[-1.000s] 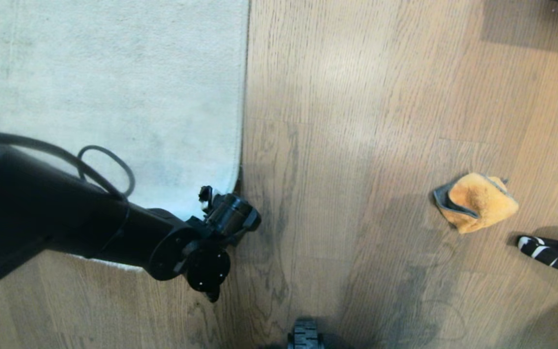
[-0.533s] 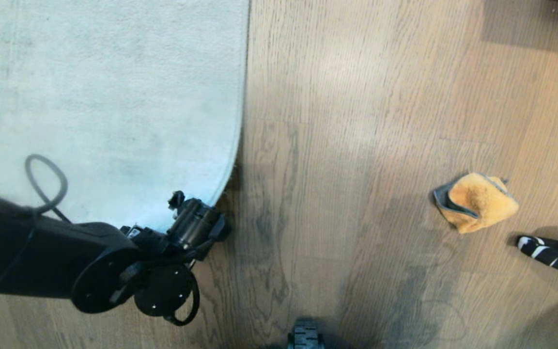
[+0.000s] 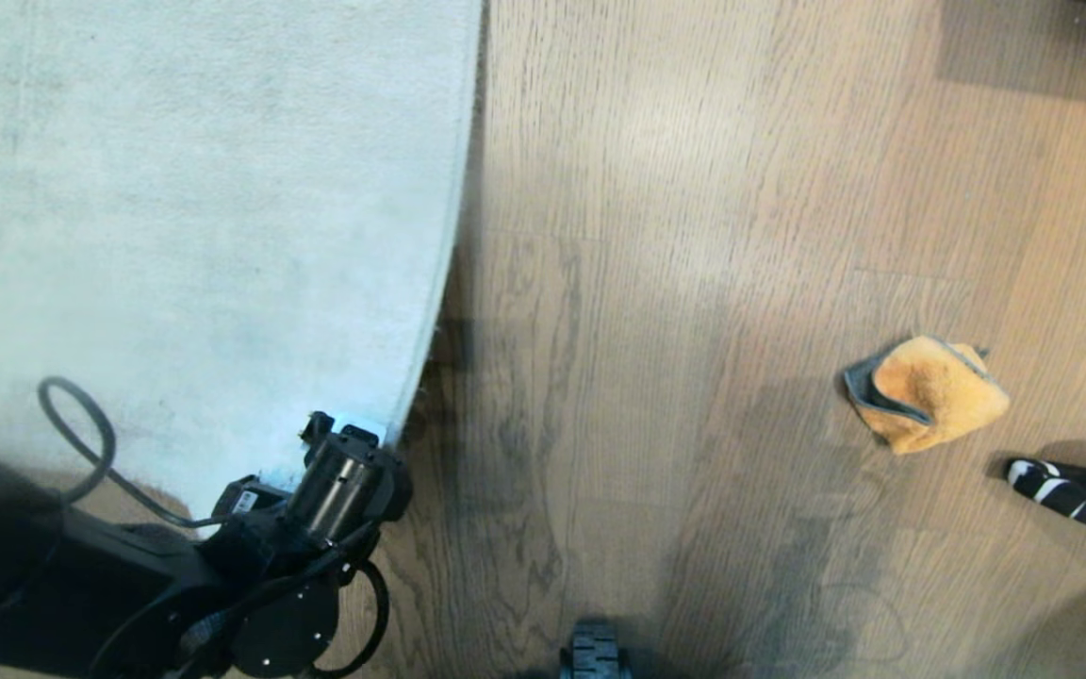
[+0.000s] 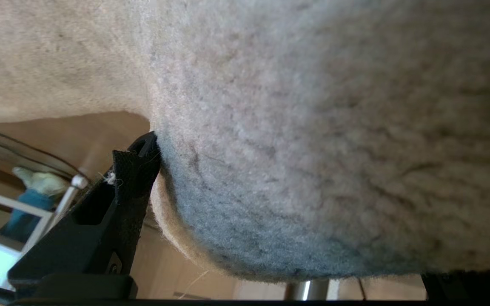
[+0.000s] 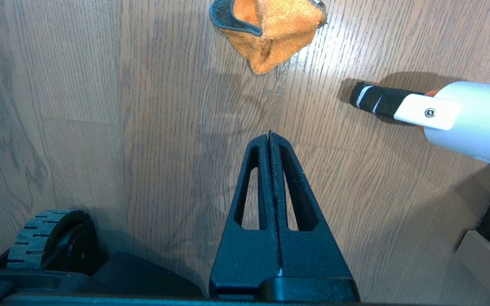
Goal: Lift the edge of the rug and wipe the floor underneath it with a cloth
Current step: Lift up the carpet
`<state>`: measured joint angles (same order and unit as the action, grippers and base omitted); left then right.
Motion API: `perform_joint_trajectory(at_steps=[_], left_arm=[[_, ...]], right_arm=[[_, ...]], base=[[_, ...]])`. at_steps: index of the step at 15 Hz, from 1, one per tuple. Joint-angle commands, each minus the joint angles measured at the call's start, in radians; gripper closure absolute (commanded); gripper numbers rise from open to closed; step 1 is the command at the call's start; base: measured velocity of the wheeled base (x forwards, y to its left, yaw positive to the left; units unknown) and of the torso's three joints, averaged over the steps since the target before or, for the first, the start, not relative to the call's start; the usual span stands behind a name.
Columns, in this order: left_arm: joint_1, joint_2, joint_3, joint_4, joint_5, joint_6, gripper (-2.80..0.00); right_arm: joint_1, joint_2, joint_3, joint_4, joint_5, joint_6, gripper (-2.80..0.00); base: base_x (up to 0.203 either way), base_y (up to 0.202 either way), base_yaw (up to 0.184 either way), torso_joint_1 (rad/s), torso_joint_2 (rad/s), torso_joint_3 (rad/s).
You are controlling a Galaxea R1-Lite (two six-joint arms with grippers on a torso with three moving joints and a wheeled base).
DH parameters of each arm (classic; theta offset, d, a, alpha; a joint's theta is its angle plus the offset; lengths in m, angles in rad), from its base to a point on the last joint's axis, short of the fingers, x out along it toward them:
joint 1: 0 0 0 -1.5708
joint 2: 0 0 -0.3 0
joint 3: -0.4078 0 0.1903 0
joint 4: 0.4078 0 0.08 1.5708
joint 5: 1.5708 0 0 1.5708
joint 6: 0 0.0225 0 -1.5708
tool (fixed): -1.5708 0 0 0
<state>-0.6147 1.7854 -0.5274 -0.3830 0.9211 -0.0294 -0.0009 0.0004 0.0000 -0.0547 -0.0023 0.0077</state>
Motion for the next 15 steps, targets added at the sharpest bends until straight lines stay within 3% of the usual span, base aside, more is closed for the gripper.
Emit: perform_joint_trajectory(at_steps=[1, 6, 10, 13, 15], left_arm=[[0.003, 0.068, 0.022, -0.095, -0.004, 0.003, -2.8], [0.05, 0.108, 0.026, -0.208, -0.037, 0.169, -2.8], [0.143, 0.124, 0.025, -0.396, -0.067, 0.367, -2.8], [0.207, 0.172, 0.026, -0.543, -0.138, 0.439, -2.8], [0.228, 0.198, 0.027, -0.628, -0.151, 0.487, -2.8]], right_arm=[[0.001, 0.0, 0.0, -0.001, -0.001, 0.0, 0.0], [0.0, 0.001, 0.0, -0.001, -0.001, 0.0, 0.0], [0.0, 0.001, 0.0, -0.001, 0.0, 0.0, 0.0], [0.0, 0.001, 0.0, -0.001, 0.0, 0.0, 0.0], [0.001, 0.0, 0.0, -0.001, 0.0, 0.0, 0.0]], base=[[0.0, 0.0, 0.0, 0.0, 0.0, 0.0], [0.0, 0.0, 0.0, 0.0, 0.0, 0.0], [0.0, 0.0, 0.0, 0.0, 0.0, 0.0], [0.0, 0.0, 0.0, 0.0, 0.0, 0.0], [0.0, 0.0, 0.0, 0.0, 0.0, 0.0]])
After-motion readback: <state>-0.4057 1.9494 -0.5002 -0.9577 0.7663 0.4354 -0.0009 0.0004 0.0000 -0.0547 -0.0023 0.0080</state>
